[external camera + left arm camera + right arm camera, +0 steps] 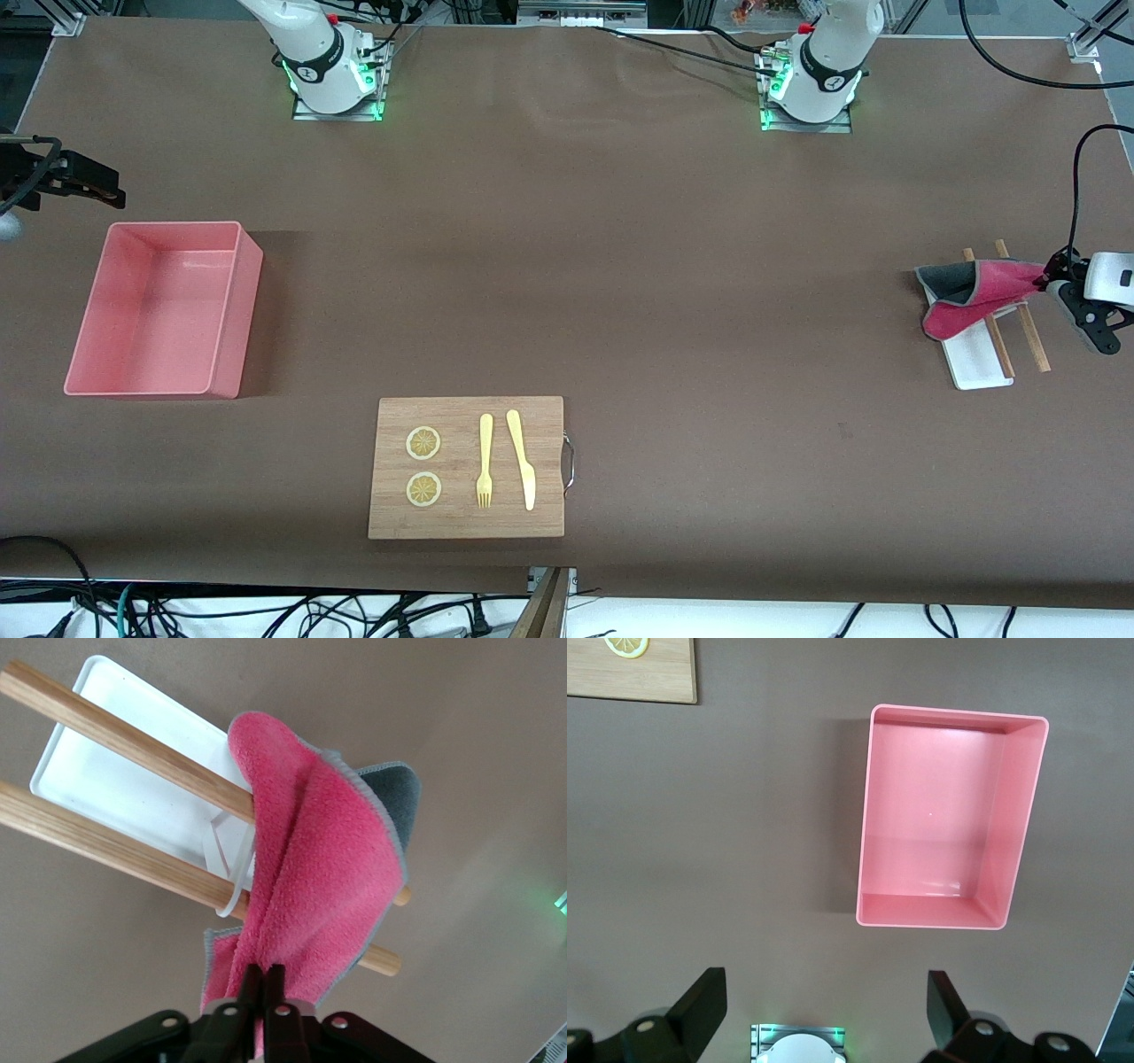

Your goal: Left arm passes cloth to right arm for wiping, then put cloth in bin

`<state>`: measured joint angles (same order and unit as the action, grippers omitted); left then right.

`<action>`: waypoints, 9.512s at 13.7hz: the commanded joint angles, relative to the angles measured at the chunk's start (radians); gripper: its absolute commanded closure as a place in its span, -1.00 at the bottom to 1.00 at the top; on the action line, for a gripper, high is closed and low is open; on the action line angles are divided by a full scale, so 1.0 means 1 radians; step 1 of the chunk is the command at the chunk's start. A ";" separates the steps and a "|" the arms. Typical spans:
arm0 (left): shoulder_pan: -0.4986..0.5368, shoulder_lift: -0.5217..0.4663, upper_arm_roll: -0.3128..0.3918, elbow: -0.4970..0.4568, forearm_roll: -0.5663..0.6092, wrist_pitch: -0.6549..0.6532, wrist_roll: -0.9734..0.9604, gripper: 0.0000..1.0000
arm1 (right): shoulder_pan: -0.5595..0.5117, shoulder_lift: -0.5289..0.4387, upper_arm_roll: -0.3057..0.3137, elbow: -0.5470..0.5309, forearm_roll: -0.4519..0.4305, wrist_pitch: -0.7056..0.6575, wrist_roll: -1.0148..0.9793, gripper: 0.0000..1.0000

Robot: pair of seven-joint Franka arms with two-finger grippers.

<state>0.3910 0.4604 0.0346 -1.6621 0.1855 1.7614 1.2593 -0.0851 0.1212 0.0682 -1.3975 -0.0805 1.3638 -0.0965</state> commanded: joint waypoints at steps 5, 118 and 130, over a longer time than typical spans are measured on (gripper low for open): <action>-0.020 0.001 -0.010 0.195 -0.024 -0.259 -0.188 1.00 | -0.008 0.000 -0.001 0.008 0.016 -0.003 -0.011 -1.00; -0.820 0.061 0.002 0.417 -1.202 0.089 -1.726 -1.00 | 0.251 0.304 0.012 -0.003 0.682 0.032 0.659 1.00; -0.574 -0.498 -0.012 -0.128 -0.320 -0.247 -1.492 -1.00 | 0.603 0.501 0.010 -0.011 0.326 0.389 0.852 1.00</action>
<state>-0.1777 0.0477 0.0209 -1.6990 -0.2459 1.5110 -0.2597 0.4821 0.6092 0.0844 -1.4178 0.2656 1.7048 0.6922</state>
